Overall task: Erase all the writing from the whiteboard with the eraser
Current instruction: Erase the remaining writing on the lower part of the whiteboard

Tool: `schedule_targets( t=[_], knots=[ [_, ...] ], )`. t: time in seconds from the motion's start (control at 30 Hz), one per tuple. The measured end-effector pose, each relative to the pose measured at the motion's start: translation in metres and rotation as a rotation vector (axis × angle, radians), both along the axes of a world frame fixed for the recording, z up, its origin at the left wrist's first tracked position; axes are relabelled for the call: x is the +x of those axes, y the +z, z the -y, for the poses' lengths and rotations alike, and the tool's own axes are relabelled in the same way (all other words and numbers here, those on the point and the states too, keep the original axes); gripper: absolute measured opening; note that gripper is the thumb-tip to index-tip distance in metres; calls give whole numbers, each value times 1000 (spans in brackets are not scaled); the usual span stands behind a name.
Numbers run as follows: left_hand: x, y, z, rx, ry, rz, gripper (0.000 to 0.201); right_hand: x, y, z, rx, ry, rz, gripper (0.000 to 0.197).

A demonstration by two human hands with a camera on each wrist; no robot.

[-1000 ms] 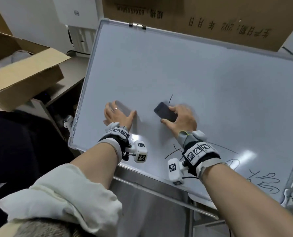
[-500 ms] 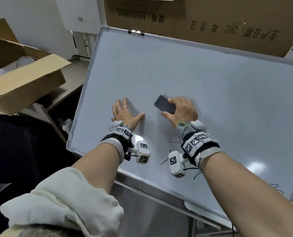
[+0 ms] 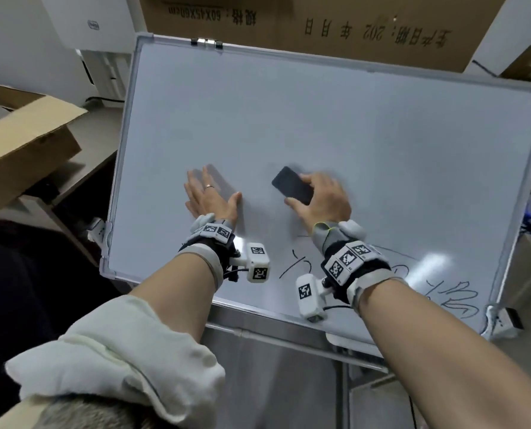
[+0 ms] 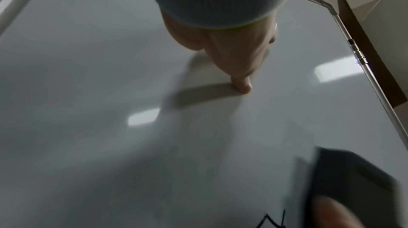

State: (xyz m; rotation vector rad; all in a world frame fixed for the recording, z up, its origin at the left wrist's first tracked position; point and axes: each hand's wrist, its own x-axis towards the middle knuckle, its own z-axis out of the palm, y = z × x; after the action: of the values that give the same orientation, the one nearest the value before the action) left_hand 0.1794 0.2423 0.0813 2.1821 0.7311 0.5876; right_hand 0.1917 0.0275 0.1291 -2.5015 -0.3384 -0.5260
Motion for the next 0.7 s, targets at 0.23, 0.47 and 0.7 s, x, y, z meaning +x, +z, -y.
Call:
schedule_targets(
  t=[0.23,0.47,0.7],
  knots=[
    [4,-10,-3,23,-18,18,79,17,-2,19,26,-107,-40,52],
    [2,-26,7,98,-69,-60,78,-36,-59,13,-94,16,-26,50],
    [-9,-16,14,71,1,-51,82,-83,-101,9,-217,66,-118,49]
  ],
)
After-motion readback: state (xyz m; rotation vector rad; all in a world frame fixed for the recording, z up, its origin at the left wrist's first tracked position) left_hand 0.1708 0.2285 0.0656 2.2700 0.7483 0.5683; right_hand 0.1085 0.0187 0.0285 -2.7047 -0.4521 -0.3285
